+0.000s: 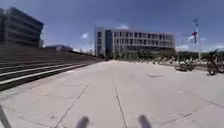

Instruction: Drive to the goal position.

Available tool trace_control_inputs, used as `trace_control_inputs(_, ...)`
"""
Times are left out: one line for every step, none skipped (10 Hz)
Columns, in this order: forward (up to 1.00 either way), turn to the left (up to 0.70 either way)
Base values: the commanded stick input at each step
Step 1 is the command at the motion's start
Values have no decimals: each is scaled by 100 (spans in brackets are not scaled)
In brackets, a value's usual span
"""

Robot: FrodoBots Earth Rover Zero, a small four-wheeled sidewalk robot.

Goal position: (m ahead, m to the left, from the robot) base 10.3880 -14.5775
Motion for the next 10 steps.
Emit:
trace_control_inputs(100,1)
trace_control_inputs(100,1)
trace_control_inputs(100,1)
trace_control_inputs(100,1)
trace_control_inputs(100,1)
trace_control_inputs(100,1)
trace_control_inputs(100,1)
trace_control_inputs(100,1)
trace_control_inputs(100,1)
trace_control_inputs(100,1)
